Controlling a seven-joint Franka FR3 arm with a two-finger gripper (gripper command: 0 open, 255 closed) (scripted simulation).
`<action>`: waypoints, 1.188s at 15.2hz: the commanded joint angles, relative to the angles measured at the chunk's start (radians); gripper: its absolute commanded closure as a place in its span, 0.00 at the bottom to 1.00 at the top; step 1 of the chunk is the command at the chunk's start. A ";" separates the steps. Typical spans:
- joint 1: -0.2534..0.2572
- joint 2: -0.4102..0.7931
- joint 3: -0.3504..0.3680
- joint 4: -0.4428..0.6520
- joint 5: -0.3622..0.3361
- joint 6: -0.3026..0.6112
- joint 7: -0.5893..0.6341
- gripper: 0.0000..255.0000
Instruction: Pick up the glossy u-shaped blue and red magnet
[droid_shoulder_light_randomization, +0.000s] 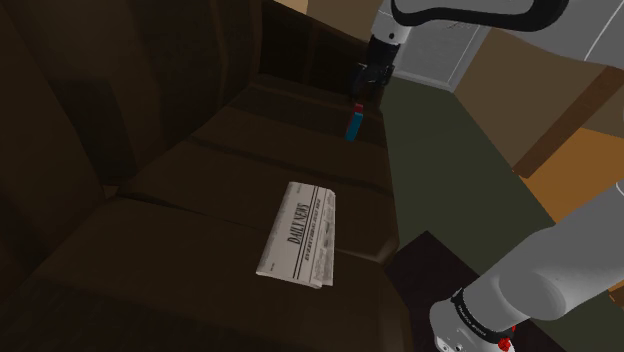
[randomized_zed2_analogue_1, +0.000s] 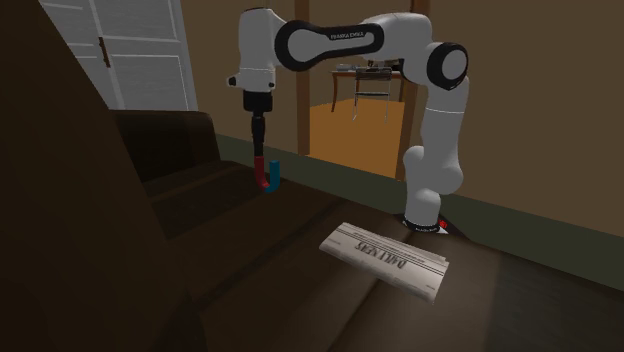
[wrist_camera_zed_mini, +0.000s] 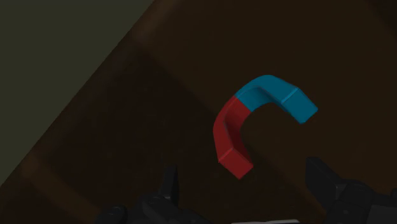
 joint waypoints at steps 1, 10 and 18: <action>-0.001 0.004 -0.001 -0.019 0.000 0.023 -0.002 0.00; -0.001 0.002 -0.001 -0.085 0.000 0.086 -0.003 1.00; -0.001 0.001 -0.001 -0.071 0.000 0.072 -0.003 1.00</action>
